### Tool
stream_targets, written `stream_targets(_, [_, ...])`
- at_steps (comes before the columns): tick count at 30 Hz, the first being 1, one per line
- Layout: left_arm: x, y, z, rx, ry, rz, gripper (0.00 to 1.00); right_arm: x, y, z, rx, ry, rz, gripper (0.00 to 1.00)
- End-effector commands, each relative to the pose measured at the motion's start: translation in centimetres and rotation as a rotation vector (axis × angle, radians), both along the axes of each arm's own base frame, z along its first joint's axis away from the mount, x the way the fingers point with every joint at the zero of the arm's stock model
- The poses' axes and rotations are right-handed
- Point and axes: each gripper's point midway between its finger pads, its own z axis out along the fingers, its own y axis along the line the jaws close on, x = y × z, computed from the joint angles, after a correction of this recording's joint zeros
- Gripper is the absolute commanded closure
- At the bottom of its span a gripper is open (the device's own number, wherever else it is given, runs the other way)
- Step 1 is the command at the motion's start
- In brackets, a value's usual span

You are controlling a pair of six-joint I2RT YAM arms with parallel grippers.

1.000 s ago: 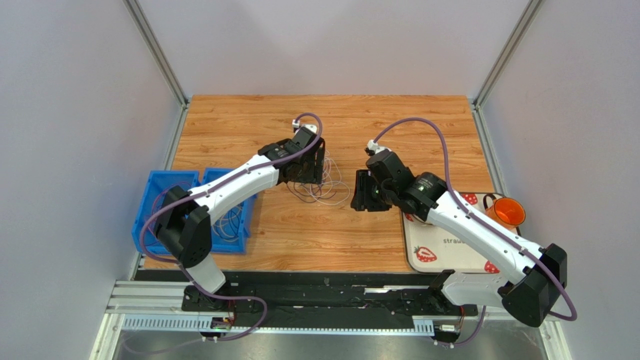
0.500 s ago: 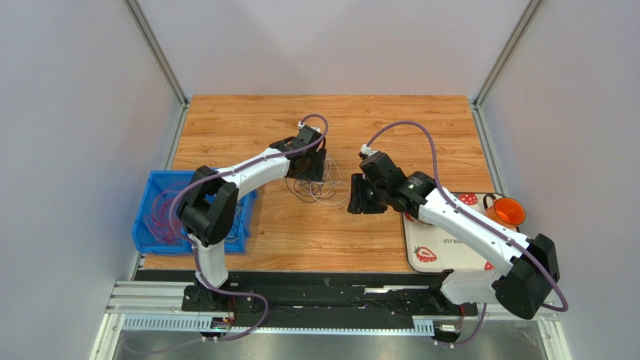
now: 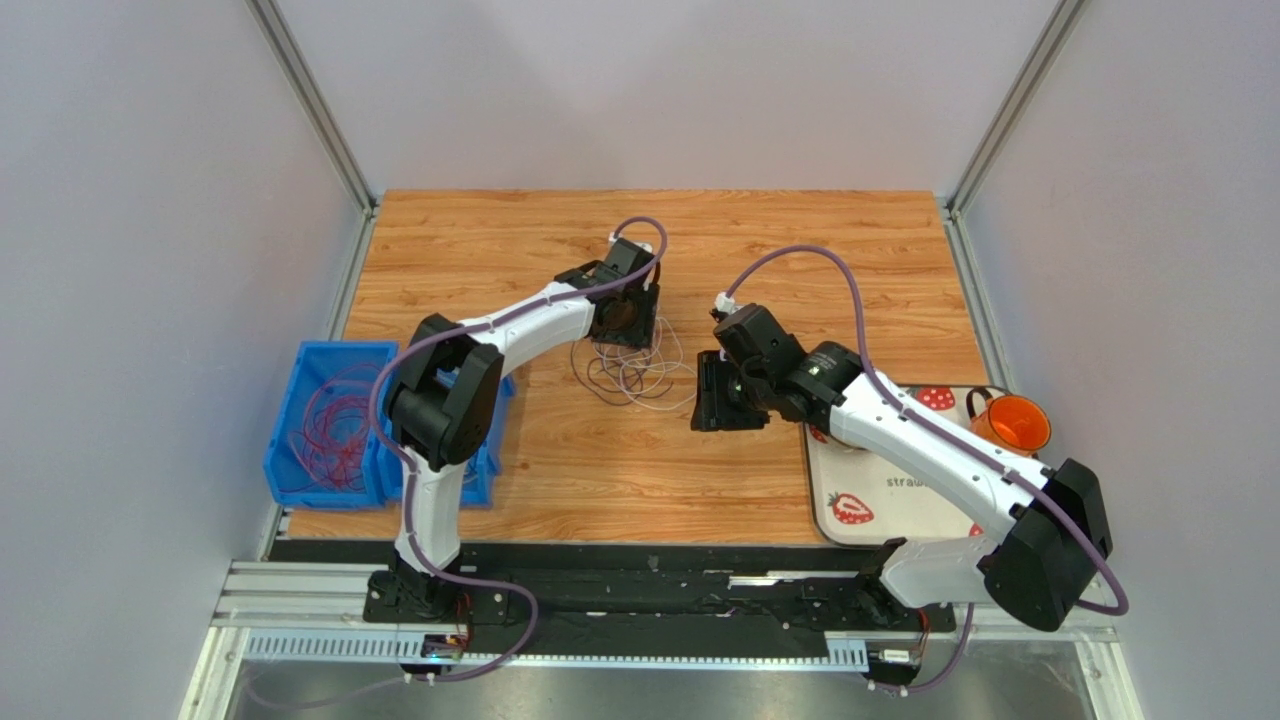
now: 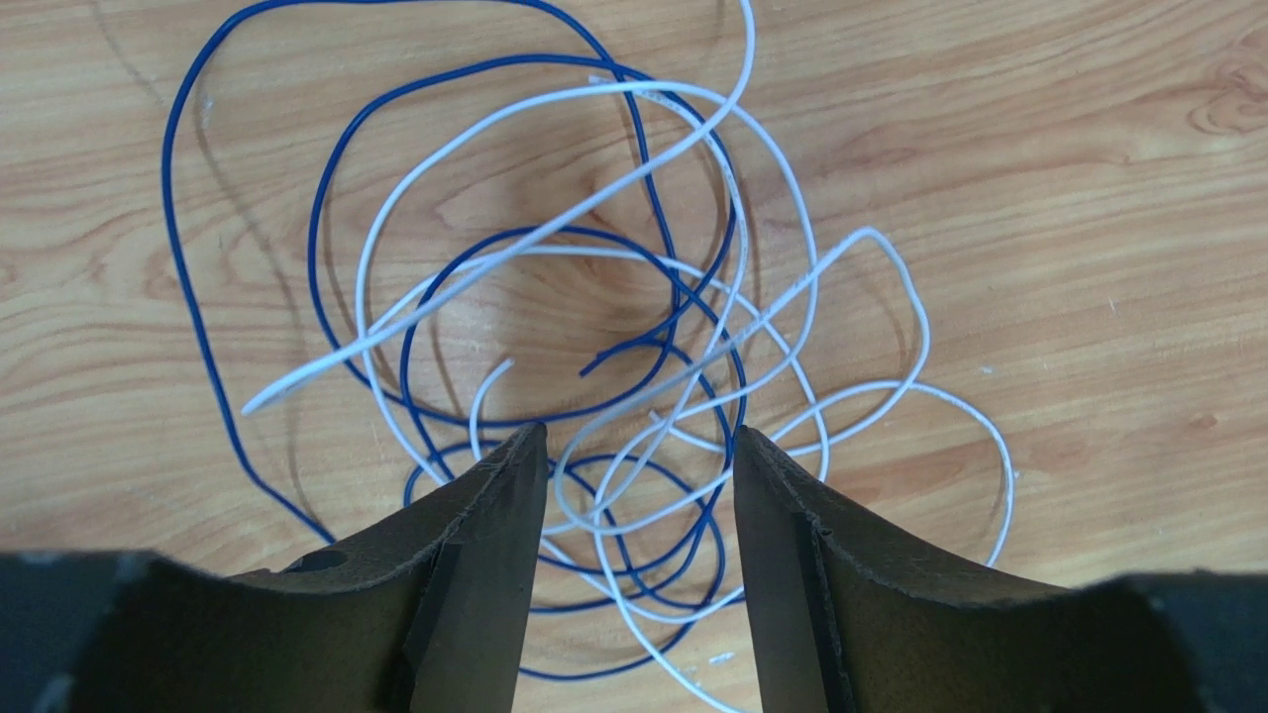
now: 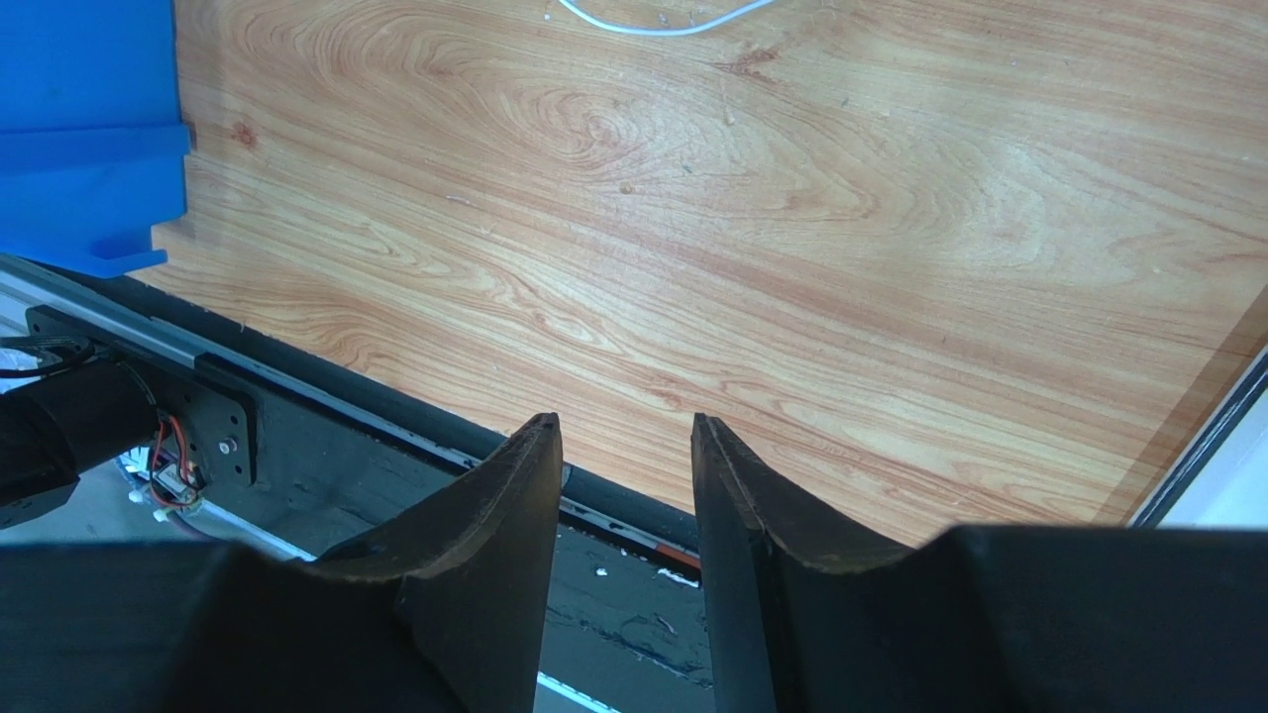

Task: Untangle the cables
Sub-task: Pick up the cable at the center of the board.

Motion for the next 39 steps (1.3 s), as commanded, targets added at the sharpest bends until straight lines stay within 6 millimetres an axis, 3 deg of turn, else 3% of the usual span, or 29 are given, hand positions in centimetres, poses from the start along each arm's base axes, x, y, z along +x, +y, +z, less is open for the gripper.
stream_targets(1, [1.1,-0.3,0.1,-0.014,0.001,0.014,0.46,0.7,0.5,0.9,0.030,-0.037,0.008,0.59])
stream_targets(6, [1.2,0.3,-0.5,-0.013,0.015,0.038,0.51,0.5,0.4,1.0,0.030,-0.037,0.010,0.59])
stream_targets(7, [1.3,0.4,-0.4,-0.013,0.013,0.042,0.65,0.5,0.4,1.0,0.032,-0.037,0.006,0.59])
stream_targets(9, [1.3,0.4,-0.1,-0.021,0.010,0.037,0.83,0.4,0.3,1.0,0.031,-0.038,0.009,0.59])
stream_targets(10, [1.3,0.2,0.1,-0.029,0.006,0.030,0.99,0.4,0.3,1.0,0.031,-0.038,0.009,0.59])
stream_targets(13, [1.2,-0.4,1.4,-0.065,-0.005,0.005,1.00,0.4,0.4,1.2,0.035,-0.040,0.010,0.59])
stream_targets(16, [1.0,-1.2,5.1,-0.133,-0.056,-0.025,1.00,0.4,0.3,1.4,0.040,-0.042,0.008,0.59])
stream_targets(19, [0.7,-1.7,11.0,-0.213,-0.140,-0.054,1.00,0.3,0.1,1.7,0.044,-0.050,0.000,0.60])
stream_targets(20, [0.3,-2.1,14.1,-0.261,-0.179,-0.075,1.00,0.4,0.0,1.8,0.045,-0.056,-0.005,0.60])
stream_targets(25, [-1.8,-3.3,23.1,-0.375,-0.271,-0.175,1.00,0.4,-0.4,2.9,0.054,-0.079,-0.023,0.60])
stream_targets(26, [-2.4,-3.4,26.6,-0.409,-0.335,-0.202,1.00,0.4,-0.4,3.1,0.059,-0.085,-0.028,0.60])
stream_targets(28, [-4.0,-4.3,30.3,-0.467,-0.395,-0.267,1.00,0.6,-1.0,3.5,0.054,-0.107,-0.058,0.60])
stream_targets(29, [-4.8,-4.3,34.1,-0.507,-0.470,-0.300,1.00,0.7,-1.2,3.8,0.055,-0.116,-0.070,0.60])
stream_targets(31, [-6.4,-4.7,37.7,-0.559,-0.532,-0.351,1.00,0.5,-1.6,4.3,0.066,-0.130,-0.083,0.60])
stream_targets(32, [-7.4,-4.3,40.9,-0.590,-0.601,-0.367,1.00,0.4,-1.8,4.5,0.070,-0.133,-0.096,0.60])
stream_targets(35, [-8.9,-3.5,44.7,-0.625,-0.702,-0.380,1.00,0.1,-2.7,5.2,0.079,-0.160,-0.131,0.61])
stream_targets(37, [-8.3,-2.7,44.5,-0.596,-0.724,-0.330,1.00,0.0,-3.4,5.7,0.086,-0.180,-0.154,0.61])
stream_targets(39, [-7.3,-2.0,41.9,-0.527,-0.674,-0.271,1.00,-0.4,-4.1,6.3,0.102,-0.204,-0.174,0.61])
